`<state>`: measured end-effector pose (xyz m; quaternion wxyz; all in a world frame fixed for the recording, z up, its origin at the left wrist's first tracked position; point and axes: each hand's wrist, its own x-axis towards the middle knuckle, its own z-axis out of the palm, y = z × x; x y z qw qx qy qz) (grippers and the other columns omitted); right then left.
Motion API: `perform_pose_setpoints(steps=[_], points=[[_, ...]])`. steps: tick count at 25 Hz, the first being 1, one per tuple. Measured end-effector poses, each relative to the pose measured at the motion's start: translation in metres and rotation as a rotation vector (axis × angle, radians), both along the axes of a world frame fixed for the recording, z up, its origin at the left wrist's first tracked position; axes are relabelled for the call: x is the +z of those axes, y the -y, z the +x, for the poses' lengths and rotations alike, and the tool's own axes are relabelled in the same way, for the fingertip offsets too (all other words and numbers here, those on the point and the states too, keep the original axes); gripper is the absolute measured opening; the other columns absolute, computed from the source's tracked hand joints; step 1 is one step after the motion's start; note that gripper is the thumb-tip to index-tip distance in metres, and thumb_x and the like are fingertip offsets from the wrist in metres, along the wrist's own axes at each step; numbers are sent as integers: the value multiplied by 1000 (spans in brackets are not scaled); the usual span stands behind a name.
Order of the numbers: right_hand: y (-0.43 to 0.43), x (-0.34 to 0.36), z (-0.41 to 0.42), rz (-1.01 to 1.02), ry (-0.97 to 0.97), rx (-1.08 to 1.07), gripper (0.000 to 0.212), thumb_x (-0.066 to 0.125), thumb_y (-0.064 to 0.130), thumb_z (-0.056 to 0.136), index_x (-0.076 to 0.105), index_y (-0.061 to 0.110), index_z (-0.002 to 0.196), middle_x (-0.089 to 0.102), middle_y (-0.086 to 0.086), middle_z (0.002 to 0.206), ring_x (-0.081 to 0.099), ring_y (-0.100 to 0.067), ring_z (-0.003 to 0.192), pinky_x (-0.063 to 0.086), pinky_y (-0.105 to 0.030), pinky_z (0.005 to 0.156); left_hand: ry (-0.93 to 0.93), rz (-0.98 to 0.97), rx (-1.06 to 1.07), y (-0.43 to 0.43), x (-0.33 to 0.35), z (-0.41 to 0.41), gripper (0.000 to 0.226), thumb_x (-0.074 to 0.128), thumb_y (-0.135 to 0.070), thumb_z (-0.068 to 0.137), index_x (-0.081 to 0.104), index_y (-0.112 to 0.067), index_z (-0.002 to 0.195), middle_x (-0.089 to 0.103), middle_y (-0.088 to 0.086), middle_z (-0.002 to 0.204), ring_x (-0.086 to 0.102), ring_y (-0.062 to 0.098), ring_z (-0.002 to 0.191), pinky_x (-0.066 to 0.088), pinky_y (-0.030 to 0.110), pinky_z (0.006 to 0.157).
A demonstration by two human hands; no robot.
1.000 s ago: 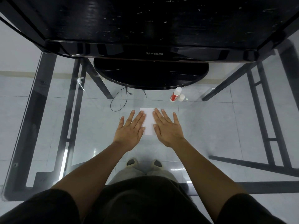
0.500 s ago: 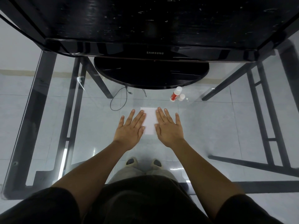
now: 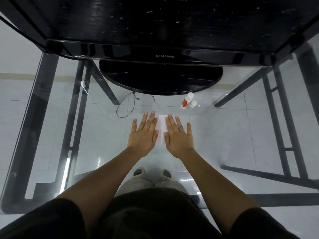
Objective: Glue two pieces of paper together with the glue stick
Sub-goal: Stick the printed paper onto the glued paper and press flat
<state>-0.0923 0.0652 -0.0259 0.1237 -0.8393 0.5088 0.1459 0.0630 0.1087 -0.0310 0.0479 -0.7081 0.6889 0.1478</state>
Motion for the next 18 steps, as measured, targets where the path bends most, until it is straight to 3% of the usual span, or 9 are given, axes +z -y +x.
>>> perform_pose_setpoints(steps=[4,11,18], points=[[1,1,-1,-5,-23,9,62,11,50,96,-11,23,147,-11,1,159,-11,-24,145,-11,-49,113,15,29,-63,7,-2,0,55,4,-46,95,-27,-27,137,-13,-7,157,-19,20,142,-14,46,109],[1,1,1,-8,-18,15,61,12,49,96,-9,22,147,-9,1,159,-9,-24,146,-12,-47,112,93,43,-12,15,3,13,54,-3,-47,93,-30,-28,135,-15,-8,156,-21,21,141,-16,50,107],[1,2,0,-3,-41,23,62,11,49,96,-10,21,147,-11,0,159,-10,-25,146,-11,-47,113,53,33,-59,8,0,1,54,-3,-47,92,-35,-29,131,-15,-8,156,-19,21,142,-13,50,109]])
